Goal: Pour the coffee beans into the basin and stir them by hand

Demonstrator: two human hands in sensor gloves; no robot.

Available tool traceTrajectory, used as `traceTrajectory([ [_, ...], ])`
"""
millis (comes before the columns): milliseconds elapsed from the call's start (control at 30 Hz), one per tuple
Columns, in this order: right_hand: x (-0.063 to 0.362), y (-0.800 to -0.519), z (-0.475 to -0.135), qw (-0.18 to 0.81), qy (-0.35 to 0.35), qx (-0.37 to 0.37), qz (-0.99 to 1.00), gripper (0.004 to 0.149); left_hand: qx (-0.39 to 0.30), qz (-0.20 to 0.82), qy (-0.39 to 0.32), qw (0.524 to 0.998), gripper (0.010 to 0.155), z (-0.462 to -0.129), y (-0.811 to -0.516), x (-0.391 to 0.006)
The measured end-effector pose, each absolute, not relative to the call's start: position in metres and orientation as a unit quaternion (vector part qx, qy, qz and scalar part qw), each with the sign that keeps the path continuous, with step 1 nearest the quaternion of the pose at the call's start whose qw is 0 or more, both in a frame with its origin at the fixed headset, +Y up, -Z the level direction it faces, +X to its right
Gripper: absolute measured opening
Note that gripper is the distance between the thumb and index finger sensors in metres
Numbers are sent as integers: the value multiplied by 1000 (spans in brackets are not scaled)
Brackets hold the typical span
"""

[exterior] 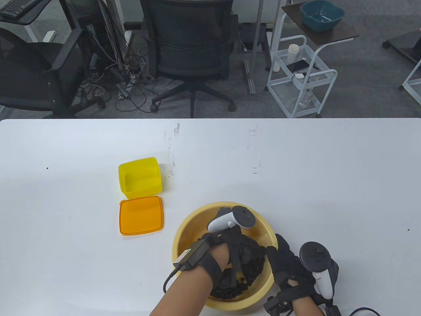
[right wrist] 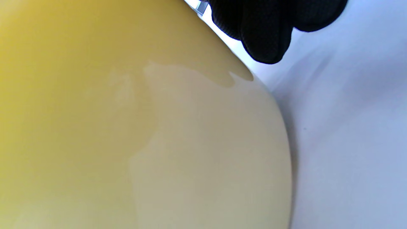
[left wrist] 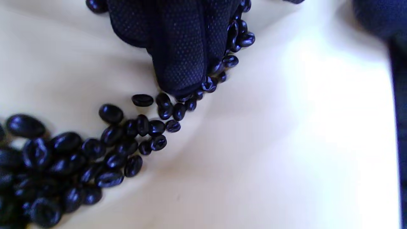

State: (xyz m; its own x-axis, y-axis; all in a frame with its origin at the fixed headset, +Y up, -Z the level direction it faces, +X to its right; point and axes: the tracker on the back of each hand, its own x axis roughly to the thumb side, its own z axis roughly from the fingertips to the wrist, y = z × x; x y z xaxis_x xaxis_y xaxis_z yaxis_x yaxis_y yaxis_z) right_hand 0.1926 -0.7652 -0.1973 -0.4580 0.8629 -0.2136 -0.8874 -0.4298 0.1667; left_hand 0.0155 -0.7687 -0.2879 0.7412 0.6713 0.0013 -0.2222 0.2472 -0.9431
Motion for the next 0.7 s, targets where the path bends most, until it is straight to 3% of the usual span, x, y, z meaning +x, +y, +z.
traceTrajectory([
  [133,193,-765,-197,518,128,-48,844,66,-469,262,-197,820,66,-294,-760,10],
  [367,193,-765,-197,518,127,-49,844,66,-285,57,-223,930,63,-290,-743,10],
  [567,193,-765,-197,518,127,-48,845,66,-271,-113,-184,938,66,-284,-738,11],
  [700,193,-765,-197,518,127,-49,845,66,-360,-286,-134,878,64,-283,-748,5],
])
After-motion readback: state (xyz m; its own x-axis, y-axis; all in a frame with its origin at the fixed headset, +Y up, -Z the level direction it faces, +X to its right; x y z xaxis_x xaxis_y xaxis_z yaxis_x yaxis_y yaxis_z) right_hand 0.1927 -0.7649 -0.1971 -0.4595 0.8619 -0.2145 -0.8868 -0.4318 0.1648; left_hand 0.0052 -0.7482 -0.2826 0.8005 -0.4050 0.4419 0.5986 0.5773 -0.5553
